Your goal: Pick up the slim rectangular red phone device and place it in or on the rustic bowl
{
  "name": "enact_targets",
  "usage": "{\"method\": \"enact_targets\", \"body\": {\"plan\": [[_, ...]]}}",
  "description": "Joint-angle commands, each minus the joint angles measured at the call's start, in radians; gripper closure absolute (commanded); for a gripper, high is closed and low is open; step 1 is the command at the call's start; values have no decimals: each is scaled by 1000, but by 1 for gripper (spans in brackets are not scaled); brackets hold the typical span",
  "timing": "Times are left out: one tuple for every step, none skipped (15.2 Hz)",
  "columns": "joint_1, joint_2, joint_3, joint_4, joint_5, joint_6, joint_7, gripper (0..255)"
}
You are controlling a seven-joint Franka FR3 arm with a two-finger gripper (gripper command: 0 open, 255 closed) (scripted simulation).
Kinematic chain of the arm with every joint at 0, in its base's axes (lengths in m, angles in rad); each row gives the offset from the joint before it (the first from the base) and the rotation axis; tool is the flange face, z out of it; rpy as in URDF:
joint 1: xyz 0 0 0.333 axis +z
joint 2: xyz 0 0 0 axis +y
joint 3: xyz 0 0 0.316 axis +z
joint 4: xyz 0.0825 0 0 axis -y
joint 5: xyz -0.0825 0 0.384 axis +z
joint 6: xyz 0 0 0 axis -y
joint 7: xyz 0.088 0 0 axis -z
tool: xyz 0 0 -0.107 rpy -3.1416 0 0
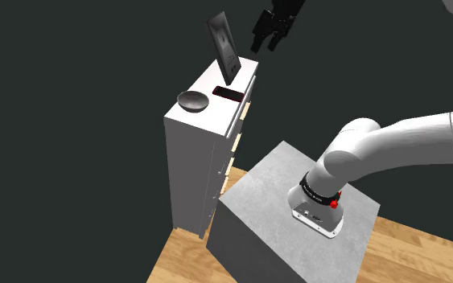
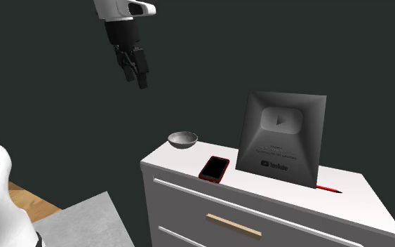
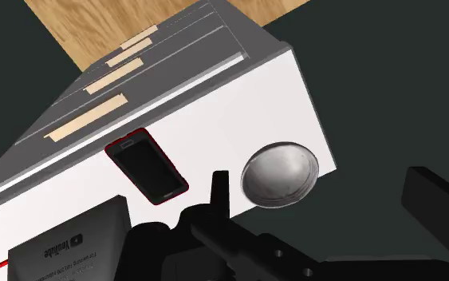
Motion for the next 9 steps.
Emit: {"method": "enact_targets", "body": {"plan": [[0,0,0,0,0,0,0,0],[-10,-15,-30,-39,20,43,-4,0],[-19,-29,-60,-78,41,86,-9,0],[-29,-41,-90,-116,62,129,-15,0],[-38,-52,-119,-154,85,173,-22,0],[-46,-62,-149,-192,108,217,-30,0],[-54,-69,-179,-230,132,261,-40,0],[-60,-75,-210,-266,157,306,-52,0],[-65,-79,-241,-303,184,351,-66,0]]}}
